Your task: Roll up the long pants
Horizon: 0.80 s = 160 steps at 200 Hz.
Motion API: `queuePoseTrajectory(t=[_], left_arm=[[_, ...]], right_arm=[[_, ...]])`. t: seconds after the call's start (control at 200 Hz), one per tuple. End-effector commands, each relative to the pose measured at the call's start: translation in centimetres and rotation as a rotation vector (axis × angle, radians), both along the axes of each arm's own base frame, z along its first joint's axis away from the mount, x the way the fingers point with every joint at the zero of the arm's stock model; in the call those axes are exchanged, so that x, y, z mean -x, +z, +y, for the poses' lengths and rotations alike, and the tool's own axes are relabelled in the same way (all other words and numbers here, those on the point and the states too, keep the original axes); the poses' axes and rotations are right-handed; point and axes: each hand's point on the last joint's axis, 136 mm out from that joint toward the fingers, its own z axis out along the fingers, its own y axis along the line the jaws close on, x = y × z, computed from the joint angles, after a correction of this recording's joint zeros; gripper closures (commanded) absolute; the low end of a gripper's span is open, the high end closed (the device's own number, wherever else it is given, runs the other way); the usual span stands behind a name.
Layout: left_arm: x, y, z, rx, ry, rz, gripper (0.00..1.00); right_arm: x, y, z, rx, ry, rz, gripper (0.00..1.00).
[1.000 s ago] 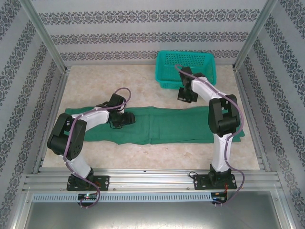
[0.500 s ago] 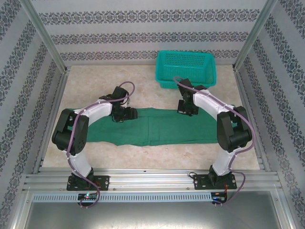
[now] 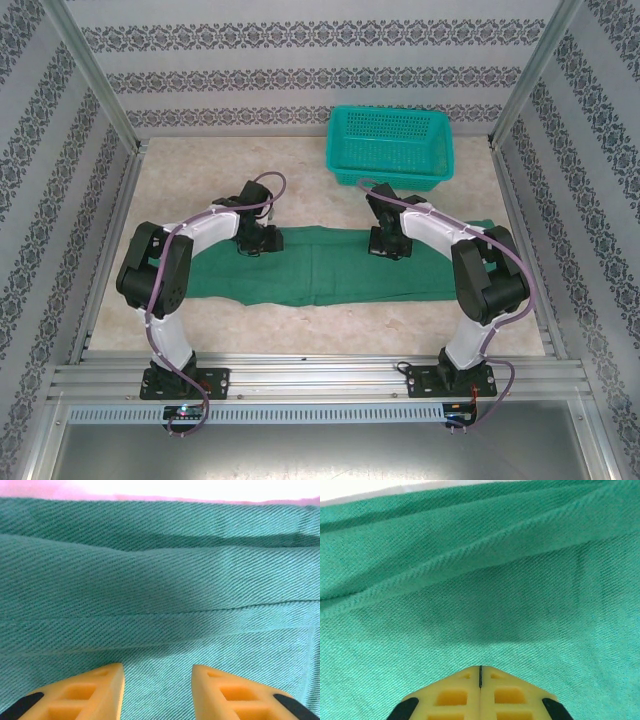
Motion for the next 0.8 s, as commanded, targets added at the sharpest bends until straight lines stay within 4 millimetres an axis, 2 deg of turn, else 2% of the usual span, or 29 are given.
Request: queuePoseTrajectory(t=[0.0, 0.155, 0.275, 0.39, 0.62, 0.704, 0.794], left_arm=[[-0.7, -0.1, -0.3, -0.027, -0.008, 0.003, 0.61], [-1.8, -0.5, -0.4, -0.047, -0.014, 0.009, 0.64], [-3.3, 0.2, -0.5, -0.064, -0.014, -0.018, 0.65], [-5.4, 1.7, -0.3, -0.080, -0.003, -0.058, 0.67], [-9.2, 5.2, 1.7, -0.137, 0.042, -0.112, 0.68], [-8.8, 5.9, 2.4, -0.136, 0.051, -0.108, 0.69], [-6.7, 5.9, 2.8, -0.118, 0.057, -0.114, 0.66]], right_arm=[[0.2, 0.3, 0.5, -0.012, -0.004, -0.014, 1.00], [0.1, -0.1, 0.3, 0.001, -0.003, -0.009, 1.00], [-0.1, -0.4, 0.2, 0.010, -0.003, -0.007, 1.00], [-0.3, -0.9, -0.1, 0.026, -0.007, 0.003, 1.00], [-2.1, -1.2, -0.3, 0.056, 0.001, 0.003, 1.00], [-2.9, -1.1, -0.7, 0.070, -0.010, 0.005, 1.00], [-3.7, -1.0, -1.4, 0.067, -0.026, -0.005, 1.00]])
